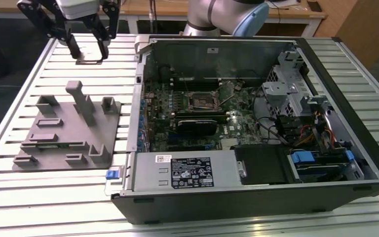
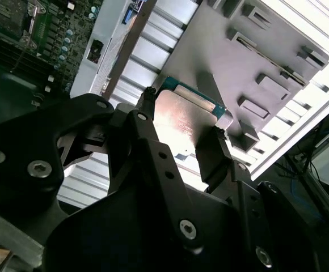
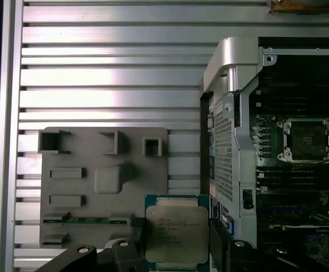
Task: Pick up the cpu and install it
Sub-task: 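Pick up the cpu and move it towards the insertion slot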
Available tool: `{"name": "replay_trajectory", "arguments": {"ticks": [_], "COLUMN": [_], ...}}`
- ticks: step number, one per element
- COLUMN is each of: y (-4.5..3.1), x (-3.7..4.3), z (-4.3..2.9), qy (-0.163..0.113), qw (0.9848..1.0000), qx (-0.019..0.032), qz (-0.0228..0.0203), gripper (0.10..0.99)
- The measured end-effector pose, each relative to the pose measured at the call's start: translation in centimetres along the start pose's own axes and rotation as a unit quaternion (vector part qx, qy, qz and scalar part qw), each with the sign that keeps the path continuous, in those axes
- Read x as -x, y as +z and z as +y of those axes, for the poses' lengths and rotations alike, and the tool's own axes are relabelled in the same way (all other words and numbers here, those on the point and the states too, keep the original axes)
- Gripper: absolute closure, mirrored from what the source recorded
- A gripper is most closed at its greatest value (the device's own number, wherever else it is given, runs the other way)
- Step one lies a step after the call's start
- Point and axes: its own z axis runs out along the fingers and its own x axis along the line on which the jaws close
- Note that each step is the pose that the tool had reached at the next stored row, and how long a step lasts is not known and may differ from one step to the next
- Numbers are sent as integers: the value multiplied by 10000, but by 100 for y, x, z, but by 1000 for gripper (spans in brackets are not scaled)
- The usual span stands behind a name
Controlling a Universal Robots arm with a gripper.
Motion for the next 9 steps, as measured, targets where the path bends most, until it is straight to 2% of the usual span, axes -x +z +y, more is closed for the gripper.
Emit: {"name": "replay_trajectory", "arguments": {"ticks": [5,9], "y": [0,0], "x": [86,190], "z": [1,3], "qy": [0,0], "qw": [10000,10000], "qx": [0,1], "qz": [0,0], "gripper": [549,549]}}
